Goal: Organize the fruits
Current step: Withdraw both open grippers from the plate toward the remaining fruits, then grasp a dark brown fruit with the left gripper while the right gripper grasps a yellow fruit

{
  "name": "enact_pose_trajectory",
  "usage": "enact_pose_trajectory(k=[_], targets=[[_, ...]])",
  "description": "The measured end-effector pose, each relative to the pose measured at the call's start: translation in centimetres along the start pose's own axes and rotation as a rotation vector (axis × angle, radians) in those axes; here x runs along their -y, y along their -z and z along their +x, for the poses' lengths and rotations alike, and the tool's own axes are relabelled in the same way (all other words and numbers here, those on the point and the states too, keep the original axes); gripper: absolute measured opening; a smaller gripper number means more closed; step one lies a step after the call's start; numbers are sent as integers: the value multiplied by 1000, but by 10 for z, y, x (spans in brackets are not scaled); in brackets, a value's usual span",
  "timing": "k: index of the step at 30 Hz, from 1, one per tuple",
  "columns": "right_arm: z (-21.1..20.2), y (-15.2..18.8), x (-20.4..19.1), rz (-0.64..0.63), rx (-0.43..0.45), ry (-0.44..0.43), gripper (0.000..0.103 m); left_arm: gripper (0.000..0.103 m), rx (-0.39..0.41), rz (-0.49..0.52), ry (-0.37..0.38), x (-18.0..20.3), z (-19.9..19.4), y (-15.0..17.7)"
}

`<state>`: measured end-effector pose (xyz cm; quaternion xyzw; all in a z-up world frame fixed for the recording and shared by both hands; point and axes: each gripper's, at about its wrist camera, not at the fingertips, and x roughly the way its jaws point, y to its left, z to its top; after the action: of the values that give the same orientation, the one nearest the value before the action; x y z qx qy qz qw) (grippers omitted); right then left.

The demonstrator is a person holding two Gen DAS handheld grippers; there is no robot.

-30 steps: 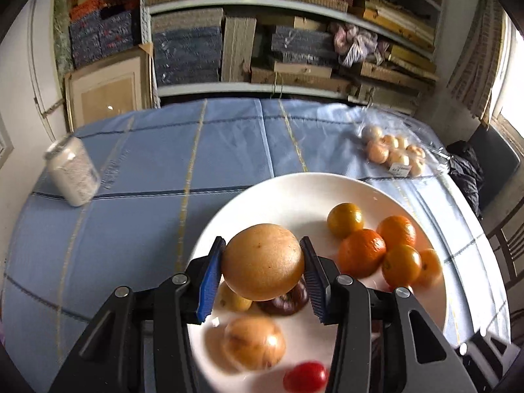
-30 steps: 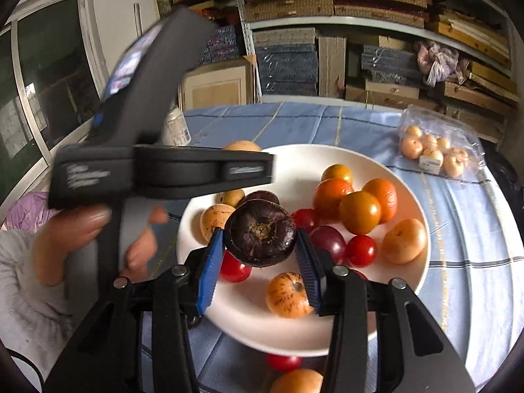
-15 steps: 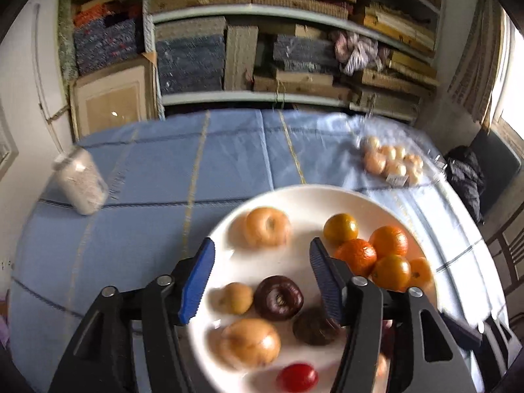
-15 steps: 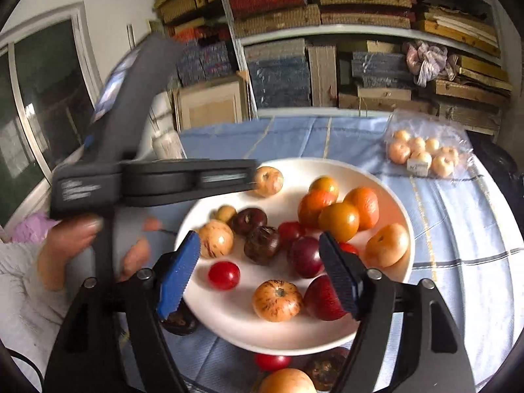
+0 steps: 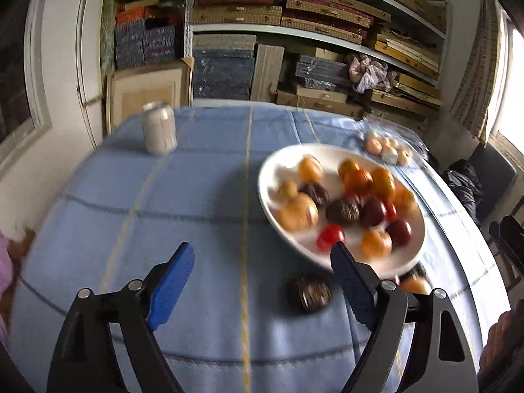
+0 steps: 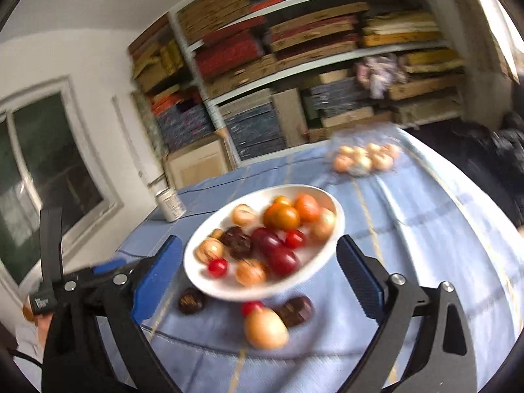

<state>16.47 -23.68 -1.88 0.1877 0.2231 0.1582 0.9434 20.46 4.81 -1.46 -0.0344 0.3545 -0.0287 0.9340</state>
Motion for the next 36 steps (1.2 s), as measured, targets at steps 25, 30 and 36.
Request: enact_pose_trajectory(k=[25, 30, 36], targets=[[1, 23, 30, 98, -76, 55, 98, 93, -124, 95, -57, 21, 59, 33], [2, 25, 29, 94, -86, 54, 98, 94, -178, 86, -43, 22, 73, 31], [7, 26, 31, 103, -103, 61, 98, 94, -161, 59, -65, 7, 68, 31]])
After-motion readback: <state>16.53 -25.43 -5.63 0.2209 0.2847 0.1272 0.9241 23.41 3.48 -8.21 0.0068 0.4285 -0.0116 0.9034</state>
